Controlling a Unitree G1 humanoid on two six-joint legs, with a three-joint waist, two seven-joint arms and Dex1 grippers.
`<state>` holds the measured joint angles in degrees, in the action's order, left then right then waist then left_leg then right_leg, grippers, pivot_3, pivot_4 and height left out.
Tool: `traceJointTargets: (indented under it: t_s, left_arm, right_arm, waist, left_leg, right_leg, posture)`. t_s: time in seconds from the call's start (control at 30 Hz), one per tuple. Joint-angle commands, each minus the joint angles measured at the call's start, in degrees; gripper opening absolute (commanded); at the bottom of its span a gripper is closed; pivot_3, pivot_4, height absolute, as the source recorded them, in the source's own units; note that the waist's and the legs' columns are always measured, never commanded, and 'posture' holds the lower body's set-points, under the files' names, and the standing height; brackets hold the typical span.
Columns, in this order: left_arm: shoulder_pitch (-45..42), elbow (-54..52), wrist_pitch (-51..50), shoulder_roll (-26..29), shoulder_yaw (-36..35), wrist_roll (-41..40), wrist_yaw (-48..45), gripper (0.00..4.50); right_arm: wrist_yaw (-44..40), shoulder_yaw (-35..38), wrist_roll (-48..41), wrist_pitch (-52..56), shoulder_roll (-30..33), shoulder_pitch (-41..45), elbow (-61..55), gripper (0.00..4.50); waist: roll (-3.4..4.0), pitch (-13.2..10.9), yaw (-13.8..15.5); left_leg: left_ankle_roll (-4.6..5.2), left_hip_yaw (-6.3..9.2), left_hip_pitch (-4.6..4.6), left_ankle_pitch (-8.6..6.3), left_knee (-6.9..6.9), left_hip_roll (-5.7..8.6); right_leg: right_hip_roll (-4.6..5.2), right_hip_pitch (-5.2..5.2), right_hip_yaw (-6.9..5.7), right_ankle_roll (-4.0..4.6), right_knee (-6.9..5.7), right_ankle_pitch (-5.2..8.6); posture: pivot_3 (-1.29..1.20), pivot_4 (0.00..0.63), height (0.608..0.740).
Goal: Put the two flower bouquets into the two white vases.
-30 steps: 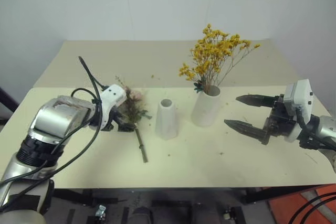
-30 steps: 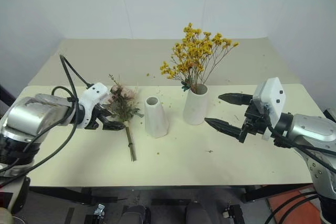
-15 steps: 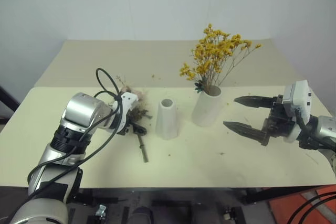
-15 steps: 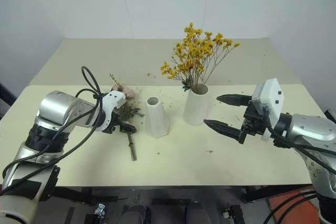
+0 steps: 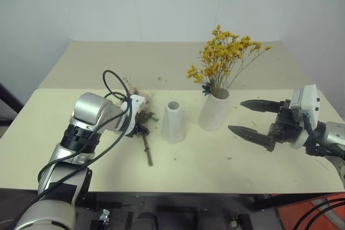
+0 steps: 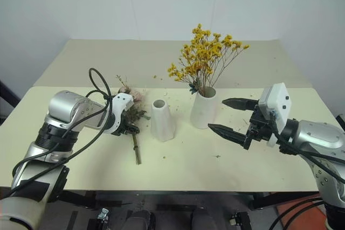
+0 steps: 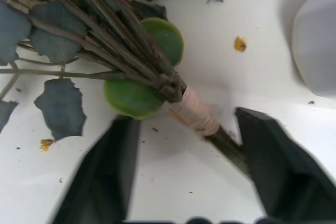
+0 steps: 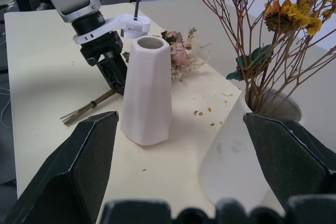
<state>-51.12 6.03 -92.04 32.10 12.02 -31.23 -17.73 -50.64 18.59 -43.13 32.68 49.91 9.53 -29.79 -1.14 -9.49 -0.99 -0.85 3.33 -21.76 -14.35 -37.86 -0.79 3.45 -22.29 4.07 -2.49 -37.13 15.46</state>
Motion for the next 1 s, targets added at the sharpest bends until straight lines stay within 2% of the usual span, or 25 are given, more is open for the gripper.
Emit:
traceJointTargets:
  t_s: [0.03,0.2,0.43,0.57,0.83,1.0]
  left_arm:
    - [-0.83,1.49,-0.46,-0.78,-0.32,-1.26,1.59,1.51]
    - [-1.42,2.46,-0.46,-0.89,-1.26,-1.16,3.57,0.13]
    - [-2.7,2.97,-0.45,0.49,-6.0,4.22,7.65,0.13]
    - [-3.36,2.01,2.73,1.19,-9.75,6.21,6.88,0.13]
    - [-1.7,-4.37,21.6,0.32,-18.24,5.28,0.95,0.13]
    - [-3.7,-3.78,35.02,-0.9,-21.72,4.27,-4.4,0.13]
  right_arm:
    - [0.15,2.06,-1.4,-0.55,-0.04,-0.19,-1.91,4.5]
    - [-0.02,2.55,-1.92,-0.52,0.44,-0.6,-1.93,4.5]
    - [-0.45,2.54,-2.17,-0.54,0.64,-0.34,-1.52,4.5]
    - [-1.45,2.23,-2.4,-0.6,0.75,-0.13,-1.13,4.5]
    - [-4.47,2.16,-2.57,-0.28,2.2,-0.31,-0.95,4.5]
    - [-4.83,1.84,-1.65,-0.41,3.23,-0.14,-1.5,4.5]
  waist:
    - [0.0,0.0,0.07]
    - [0.0,0.0,0.16]
    - [-0.01,0.0,-0.1]
    - [-0.01,0.0,-0.01]
    - [-0.01,-0.01,0.3]
    - [-0.01,-0.01,0.27]
  left_leg:
    - [0.0,0.0,0.0,0.0,0.0,0.0]
    - [0.0,0.0,0.0,0.0,0.0,0.01]
    - [-0.01,0.0,0.01,0.01,0.0,0.0]
    - [-0.01,0.0,-0.03,0.01,0.0,0.0]
    - [-0.07,0.01,-0.09,0.04,0.0,0.01]
    - [-0.08,0.0,-0.08,0.04,0.0,0.01]
  right_leg:
    - [0.0,0.0,0.0,0.0,0.0,0.0]
    - [0.0,0.01,0.0,0.0,0.01,0.0]
    - [-0.01,0.01,0.0,0.0,0.0,0.0]
    - [-0.01,-0.03,0.0,0.0,0.01,0.0]
    - [0.03,-0.04,-0.03,0.01,0.04,-0.01]
    - [0.04,-0.03,-0.03,0.01,0.04,-0.02]
  posture:
    - [0.0,0.15,0.74]
    - [0.0,0.15,0.74]
    - [0.0,0.15,0.74]
    - [0.0,0.15,0.74]
    - [0.0,0.15,0.74]
    - [0.0,0.15,0.74]
